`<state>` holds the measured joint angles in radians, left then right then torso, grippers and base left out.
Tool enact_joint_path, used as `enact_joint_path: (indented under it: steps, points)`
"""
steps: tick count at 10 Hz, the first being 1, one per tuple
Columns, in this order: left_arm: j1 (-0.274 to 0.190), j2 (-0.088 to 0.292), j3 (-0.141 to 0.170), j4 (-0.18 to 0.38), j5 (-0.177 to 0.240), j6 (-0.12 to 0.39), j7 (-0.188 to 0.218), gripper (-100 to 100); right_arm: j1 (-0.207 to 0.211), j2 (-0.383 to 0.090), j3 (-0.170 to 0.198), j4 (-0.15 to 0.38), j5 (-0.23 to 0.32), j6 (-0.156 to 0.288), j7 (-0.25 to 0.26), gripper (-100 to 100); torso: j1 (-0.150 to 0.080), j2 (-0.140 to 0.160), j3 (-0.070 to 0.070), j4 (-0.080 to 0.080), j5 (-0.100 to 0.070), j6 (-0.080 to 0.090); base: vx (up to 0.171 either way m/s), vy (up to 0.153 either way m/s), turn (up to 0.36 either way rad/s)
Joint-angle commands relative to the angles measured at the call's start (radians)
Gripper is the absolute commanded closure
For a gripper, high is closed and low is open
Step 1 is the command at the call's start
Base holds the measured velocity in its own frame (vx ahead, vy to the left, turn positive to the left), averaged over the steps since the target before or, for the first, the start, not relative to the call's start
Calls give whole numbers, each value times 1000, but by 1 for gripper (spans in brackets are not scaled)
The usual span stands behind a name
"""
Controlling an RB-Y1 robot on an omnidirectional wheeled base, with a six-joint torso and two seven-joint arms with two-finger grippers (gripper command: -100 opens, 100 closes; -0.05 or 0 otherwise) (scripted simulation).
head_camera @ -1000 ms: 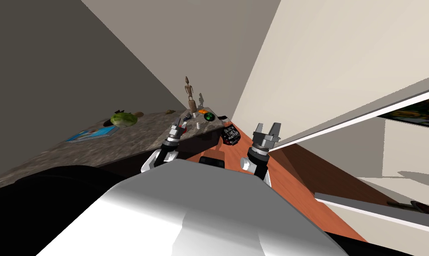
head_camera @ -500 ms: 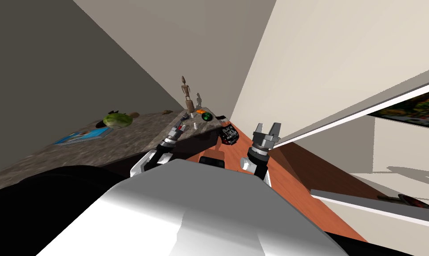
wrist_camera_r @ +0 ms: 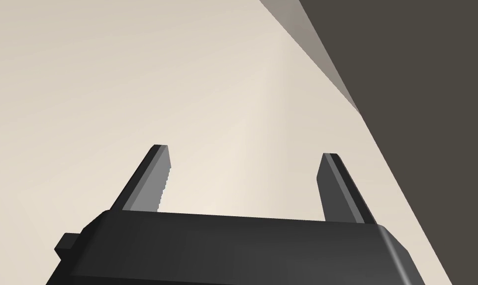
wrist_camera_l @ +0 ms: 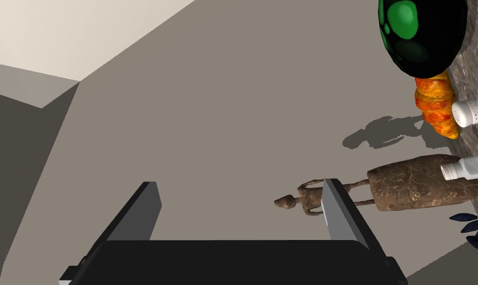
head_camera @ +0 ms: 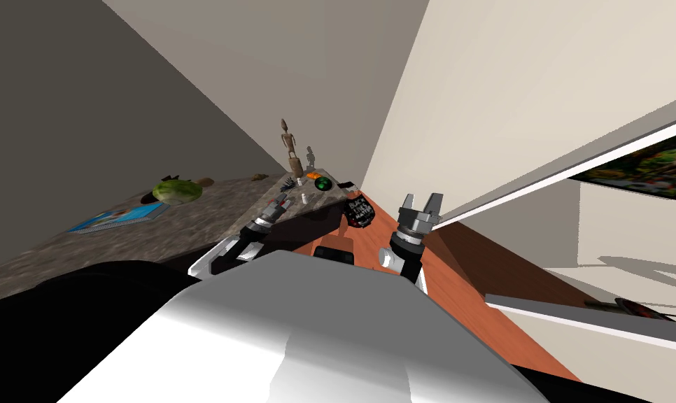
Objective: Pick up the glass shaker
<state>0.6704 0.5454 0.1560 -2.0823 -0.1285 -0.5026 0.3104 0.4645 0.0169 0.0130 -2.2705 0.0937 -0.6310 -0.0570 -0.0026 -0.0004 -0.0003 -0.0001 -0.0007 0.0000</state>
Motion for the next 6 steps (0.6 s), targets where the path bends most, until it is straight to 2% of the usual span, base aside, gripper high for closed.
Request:
enact_joint_path:
  steps: [1, 2, 5, 6]
  points:
    - [25, 50, 12, 9, -3, 19, 20, -100, 0, 0, 0, 0, 0, 0, 0, 0, 0, 0, 0, 0, 0, 0, 22, -60, -56]
    - [25, 67, 12, 9, -3, 19, 20, -100, 0, 0, 0, 0, 0, 0, 0, 0, -1, -1, 0, 0, 0, 0, 16, -44, -16]
    - [65, 157, 33, 40, -8, 45, 50, -100, 0, 0, 0, 0, 0, 0, 0, 0, 0, 0, 0, 0, 0, 0, 16, -46, -44]
    - [65, 175, 33, 40, -8, 45, 50, -100, 0, 0, 0, 0, 0, 0, 0, 0, 0, 0, 0, 0, 0, 0, 18, -41, -27]
